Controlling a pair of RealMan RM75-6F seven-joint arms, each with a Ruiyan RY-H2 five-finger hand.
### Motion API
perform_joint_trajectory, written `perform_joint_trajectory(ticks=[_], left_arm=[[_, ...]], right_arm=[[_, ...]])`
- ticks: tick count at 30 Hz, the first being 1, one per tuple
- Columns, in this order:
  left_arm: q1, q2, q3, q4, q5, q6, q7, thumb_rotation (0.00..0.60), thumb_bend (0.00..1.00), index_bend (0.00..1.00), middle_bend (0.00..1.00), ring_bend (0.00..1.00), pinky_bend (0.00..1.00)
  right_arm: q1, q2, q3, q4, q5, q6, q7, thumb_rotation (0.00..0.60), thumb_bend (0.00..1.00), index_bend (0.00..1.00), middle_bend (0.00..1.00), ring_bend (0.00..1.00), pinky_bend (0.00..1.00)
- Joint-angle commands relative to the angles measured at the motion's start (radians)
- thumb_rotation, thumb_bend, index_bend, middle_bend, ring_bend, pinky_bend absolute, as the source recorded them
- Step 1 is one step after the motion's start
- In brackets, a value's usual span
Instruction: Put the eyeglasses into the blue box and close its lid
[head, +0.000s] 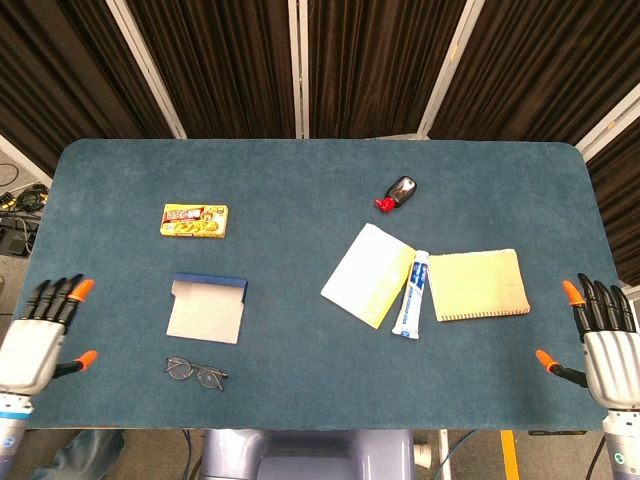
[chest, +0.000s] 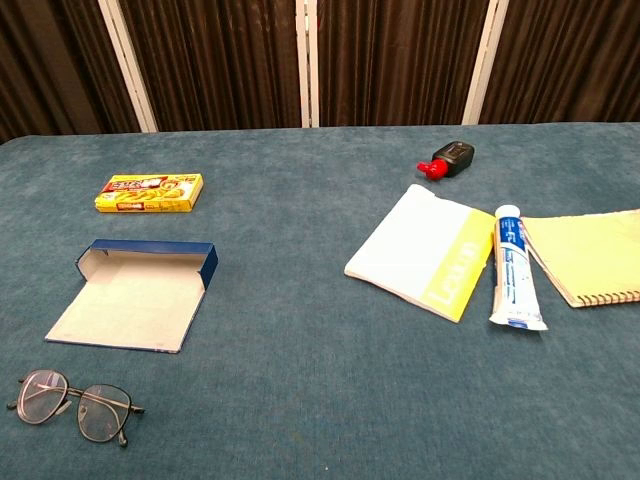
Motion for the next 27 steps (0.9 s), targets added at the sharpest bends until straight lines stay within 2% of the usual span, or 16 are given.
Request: perform_joint_trajectory(ticks=[1,5,6,9,14,20,27], left_arm=[[-0.046,-0.048,0.023,-0.009,0.005,-0.094,0.061,0.600,0.01,0.10,0.00,0.00,0.00],[-0.082,-0.111,0.025,-0.011,-0.029,-0.182,0.102,0.600,0.20,0.28,0.00,0.00,0.00],[-0.092,-0.129,0.025,-0.006,-0.030,-0.197,0.106,0.600,0.25,0.31,0.00,0.00,0.00],[-0.110,-0.165,0.027,0.005,-0.040,-0.229,0.127,0.600,0.35,0.38,0.00,0.00,0.00],[-0.130,-0.198,0.029,-0.004,-0.075,-0.275,0.182,0.600,0.41,0.46,0.00,0.00,0.00],[-0.142,-0.217,0.035,-0.016,-0.101,-0.300,0.227,0.600,0.45,0.47,0.00,0.00,0.00],[-0.154,-0.228,0.051,-0.032,-0.140,-0.336,0.274,0.600,0.45,0.47,0.00,0.00,0.00]], right_arm=[[0.001,0.001,0.000,-0.002,0.000,-0.002,0.002,0.600,0.00,0.00,0.00,0.00,0.00],[0.006,0.002,0.002,-0.006,0.000,-0.010,0.007,0.600,0.00,0.00,0.00,0.00,0.00],[0.008,0.002,0.004,-0.004,0.001,-0.012,0.007,0.600,0.00,0.00,0.00,0.00,0.00],[0.012,0.001,0.005,-0.003,0.006,-0.020,0.011,0.600,0.00,0.00,0.00,0.00,0.00],[0.013,0.004,0.005,-0.002,0.009,-0.024,0.022,0.600,0.00,0.00,0.00,0.00,0.00],[0.013,0.008,0.006,-0.003,0.011,-0.025,0.030,0.600,0.00,0.00,0.00,0.00,0.00],[0.014,0.010,0.006,-0.003,0.014,-0.031,0.036,0.600,0.00,0.00,0.00,0.00,0.00]])
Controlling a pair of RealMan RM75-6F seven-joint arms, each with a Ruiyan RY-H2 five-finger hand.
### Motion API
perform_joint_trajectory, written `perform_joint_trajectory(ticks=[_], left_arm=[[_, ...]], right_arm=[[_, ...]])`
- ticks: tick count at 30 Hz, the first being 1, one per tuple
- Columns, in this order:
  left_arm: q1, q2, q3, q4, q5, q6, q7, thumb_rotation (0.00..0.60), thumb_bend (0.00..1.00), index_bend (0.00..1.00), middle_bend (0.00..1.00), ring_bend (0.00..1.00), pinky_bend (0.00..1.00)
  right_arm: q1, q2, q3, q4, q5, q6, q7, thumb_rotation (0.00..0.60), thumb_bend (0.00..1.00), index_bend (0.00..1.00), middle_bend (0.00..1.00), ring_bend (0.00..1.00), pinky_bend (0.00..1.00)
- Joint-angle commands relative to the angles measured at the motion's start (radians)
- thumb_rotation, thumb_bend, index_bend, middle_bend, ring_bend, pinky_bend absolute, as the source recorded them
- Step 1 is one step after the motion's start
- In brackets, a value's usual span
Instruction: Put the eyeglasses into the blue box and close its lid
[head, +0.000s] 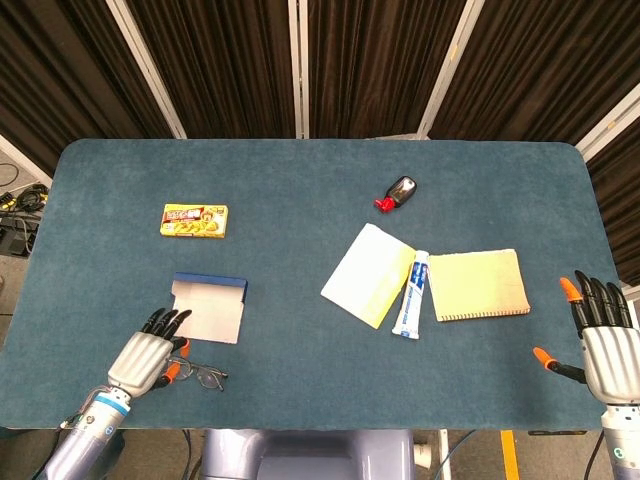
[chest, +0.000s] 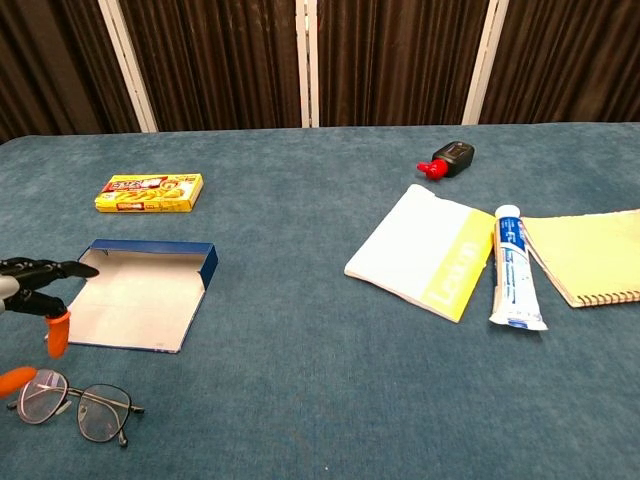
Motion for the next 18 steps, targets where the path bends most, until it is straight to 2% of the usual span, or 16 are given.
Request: perform_joint_trajectory(ticks=[1,18], left_arm=[[-0.009,-0.018,0.008,0.002,-0.015,-0.021,0.011,0.600,0.45,0.47,0.00,0.00,0.00],[-0.033,-0.084,0.014,0.050,-0.045,-0.035,0.035,0.600,0.46,0.48,0.00,0.00,0.00]], right_arm=[[0.000,0.001,-0.001,0.000,-0.001,0.000,-0.002,0.600,0.00,0.00,0.00,0.00,0.00],[0.002,0.004,0.000,0.001,0.007,-0.007,0.007,0.600,0.00,0.00,0.00,0.00,0.00]])
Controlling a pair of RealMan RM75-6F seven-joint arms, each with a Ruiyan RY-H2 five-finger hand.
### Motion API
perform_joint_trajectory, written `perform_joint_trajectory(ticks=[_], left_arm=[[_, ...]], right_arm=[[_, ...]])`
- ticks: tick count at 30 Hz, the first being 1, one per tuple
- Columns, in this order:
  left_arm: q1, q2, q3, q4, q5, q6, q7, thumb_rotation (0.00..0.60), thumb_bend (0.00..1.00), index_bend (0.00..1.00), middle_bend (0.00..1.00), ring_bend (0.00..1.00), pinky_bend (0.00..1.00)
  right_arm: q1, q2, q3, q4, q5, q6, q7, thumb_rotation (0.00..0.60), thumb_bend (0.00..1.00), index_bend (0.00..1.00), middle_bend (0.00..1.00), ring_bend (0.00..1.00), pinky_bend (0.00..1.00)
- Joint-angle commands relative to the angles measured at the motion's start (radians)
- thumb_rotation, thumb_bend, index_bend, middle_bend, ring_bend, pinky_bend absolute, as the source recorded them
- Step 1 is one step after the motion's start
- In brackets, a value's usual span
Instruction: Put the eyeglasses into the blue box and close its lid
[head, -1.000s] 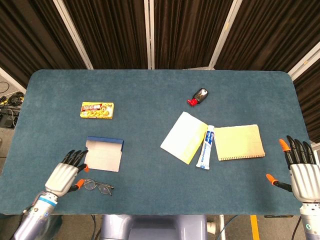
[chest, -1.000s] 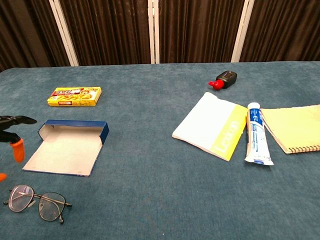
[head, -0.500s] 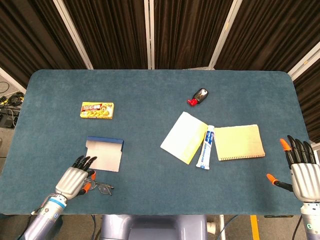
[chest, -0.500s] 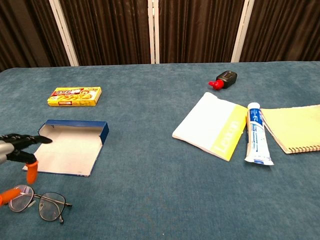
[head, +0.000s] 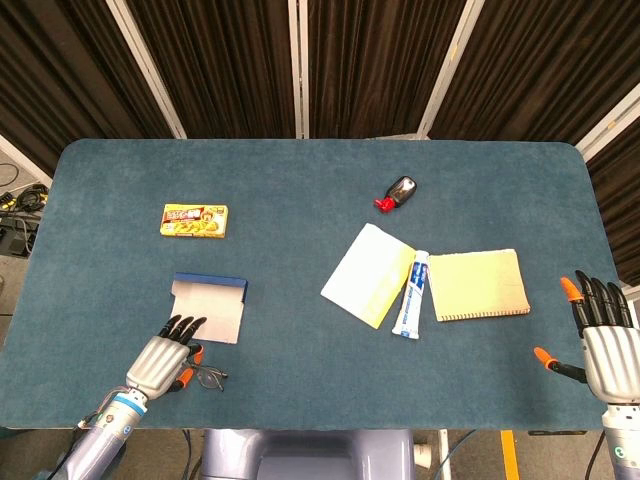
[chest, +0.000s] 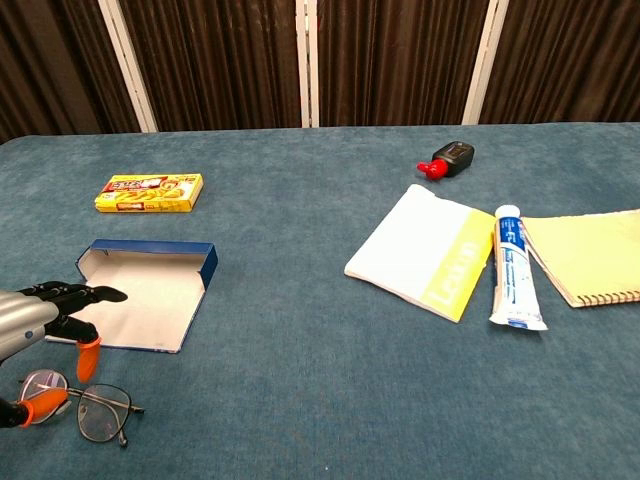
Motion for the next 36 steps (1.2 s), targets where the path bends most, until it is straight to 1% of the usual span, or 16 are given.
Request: perform_joint_trajectory(ticks=[1,10,15,21,26,29,33,36], left_arm=[[-0.003,-0.005,0.002,0.003,-0.005,-0.004,0.002,0.600,0.46,0.48,0.00,0.00,0.00],[-0.013,-0.020,0.008,0.012,-0.013,-0.008,0.003,0.600,0.49,0.50,0.00,0.00,0.00],[-0.015,-0.023,0.010,0.016,-0.012,-0.001,0.002,0.600,0.53,0.56,0.00,0.00,0.00],[-0.018,-0.023,0.013,0.017,-0.016,0.001,0.004,0.600,0.53,0.61,0.00,0.00,0.00],[-0.020,-0.018,0.008,0.010,-0.012,0.011,-0.008,0.600,0.53,0.61,0.00,0.00,0.00],[-0.023,-0.008,-0.006,-0.003,-0.007,0.027,-0.027,0.600,0.53,0.61,0.00,0.00,0.00],[-0.040,0.007,-0.043,-0.016,-0.011,0.039,-0.043,0.600,0.54,0.62,0.00,0.00,0.00],[-0.072,0.011,-0.099,-0.007,-0.028,0.036,-0.059,0.600,0.54,0.62,0.00,0.00,0.00]], right_arm=[[0.000,0.000,0.000,0.000,0.001,-0.001,0.001,0.600,0.00,0.00,0.00,0.00,0.00],[0.000,0.001,0.000,0.000,0.002,-0.001,0.004,0.600,0.00,0.00,0.00,0.00,0.00],[0.001,0.002,0.000,0.002,0.003,-0.002,0.005,0.600,0.00,0.00,0.00,0.00,0.00],[0.001,0.001,0.000,0.002,0.004,-0.002,0.005,0.600,0.00,0.00,0.00,0.00,0.00],[0.001,0.001,0.000,0.002,0.004,-0.003,0.005,0.600,0.00,0.00,0.00,0.00,0.00],[0.001,0.001,0.000,0.002,0.004,-0.003,0.004,0.600,0.00,0.00,0.00,0.00,0.00],[0.001,0.001,-0.002,0.002,0.003,-0.004,0.003,0.600,0.00,0.00,0.00,0.00,0.00],[0.002,0.000,-0.002,0.002,0.002,-0.005,0.001,0.600,0.00,0.00,0.00,0.00,0.00]])
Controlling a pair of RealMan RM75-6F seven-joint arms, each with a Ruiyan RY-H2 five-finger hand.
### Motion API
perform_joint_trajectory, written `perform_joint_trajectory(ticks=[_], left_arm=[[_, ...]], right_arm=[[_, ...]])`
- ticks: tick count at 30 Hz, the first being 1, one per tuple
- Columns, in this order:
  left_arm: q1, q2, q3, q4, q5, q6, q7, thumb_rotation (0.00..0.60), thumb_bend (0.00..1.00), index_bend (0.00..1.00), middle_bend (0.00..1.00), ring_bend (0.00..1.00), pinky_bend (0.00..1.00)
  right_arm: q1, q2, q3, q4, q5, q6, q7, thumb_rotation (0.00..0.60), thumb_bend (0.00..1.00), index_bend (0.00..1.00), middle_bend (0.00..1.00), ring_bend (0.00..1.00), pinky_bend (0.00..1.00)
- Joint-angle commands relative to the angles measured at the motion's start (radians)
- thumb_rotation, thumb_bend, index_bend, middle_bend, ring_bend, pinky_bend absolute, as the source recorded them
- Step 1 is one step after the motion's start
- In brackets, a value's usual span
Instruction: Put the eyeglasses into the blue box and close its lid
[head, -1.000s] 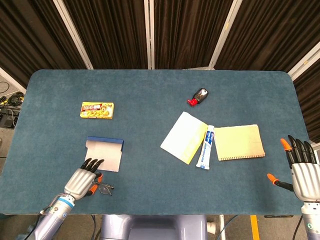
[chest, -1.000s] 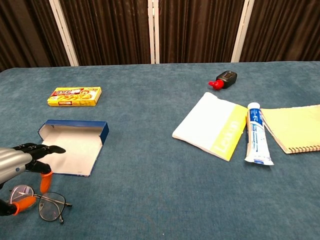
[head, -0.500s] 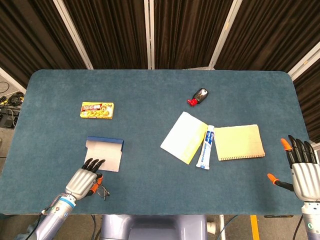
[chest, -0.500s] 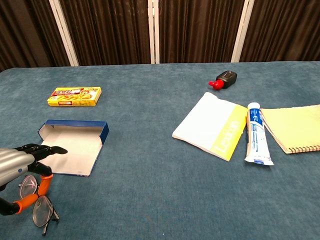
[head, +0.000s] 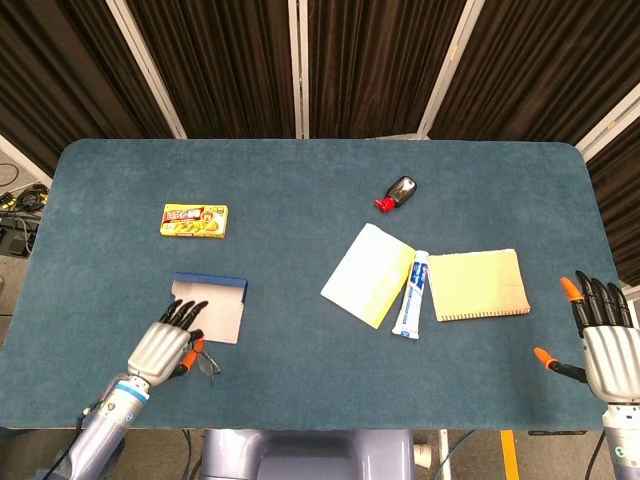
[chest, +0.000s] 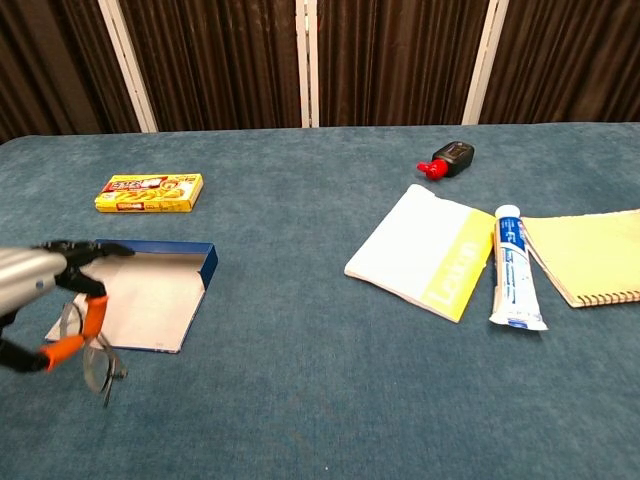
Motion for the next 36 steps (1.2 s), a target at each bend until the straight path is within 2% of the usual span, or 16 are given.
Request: perform_joint_trajectory(ticks=[1,5,11,16,29,31,32,34,35,36], left_arm=[[-0.039,0.004,-0.059,0.016,-0.020,-0.006,-0.022,0.600,0.54,0.62,0.00,0.00,0.00],[-0.084,-0.017,-0.114,0.074,-0.046,-0.032,-0.055,0.600,0.55,0.63,0.00,0.00,0.00],[-0.132,-0.064,-0.152,0.160,-0.111,-0.096,-0.103,0.600,0.55,0.63,0.00,0.00,0.00],[-0.143,-0.097,-0.145,0.207,-0.149,-0.128,-0.135,0.600,0.55,0.62,0.00,0.00,0.00],[-0.159,-0.156,-0.136,0.335,-0.161,-0.124,-0.179,0.600,0.55,0.62,0.00,0.00,0.00],[-0.161,-0.162,-0.137,0.345,-0.164,-0.122,-0.179,0.600,0.55,0.57,0.00,0.00,0.00],[-0.161,-0.164,-0.136,0.349,-0.163,-0.119,-0.180,0.600,0.54,0.49,0.00,0.00,0.00],[-0.159,-0.171,-0.136,0.360,-0.150,-0.097,-0.185,0.600,0.51,0.28,0.00,0.00,0.00],[-0.158,-0.173,-0.134,0.364,-0.145,-0.089,-0.189,0.600,0.46,0.14,0.00,0.00,0.00],[-0.157,-0.173,-0.134,0.366,-0.141,-0.084,-0.192,0.600,0.41,0.05,0.00,0.00,0.00]], right_arm=[[0.000,-0.001,0.000,0.000,0.000,0.000,-0.001,0.600,0.00,0.00,0.00,0.00,0.00],[0.002,-0.002,0.002,0.001,0.004,-0.002,-0.001,0.600,0.00,0.00,0.00,0.00,0.00],[0.006,-0.005,0.005,0.009,0.017,-0.014,-0.002,0.600,0.00,0.00,0.00,0.00,0.00],[0.008,-0.007,0.007,0.014,0.024,-0.021,-0.002,0.600,0.00,0.00,0.00,0.00,0.00],[0.010,-0.009,0.005,0.017,0.024,-0.025,-0.001,0.600,0.00,0.00,0.00,0.00,0.00],[0.010,-0.009,0.005,0.017,0.024,-0.025,-0.001,0.600,0.00,0.00,0.00,0.00,0.00],[0.010,-0.009,0.005,0.018,0.024,-0.025,0.000,0.600,0.00,0.00,0.00,0.00,0.00],[0.010,-0.009,0.005,0.017,0.025,-0.024,0.001,0.600,0.00,0.00,0.00,0.00,0.00],[0.010,-0.009,0.005,0.017,0.025,-0.024,0.002,0.600,0.00,0.00,0.00,0.00,0.00],[0.010,-0.009,0.006,0.017,0.026,-0.025,0.002,0.600,0.00,0.00,0.00,0.00,0.00]])
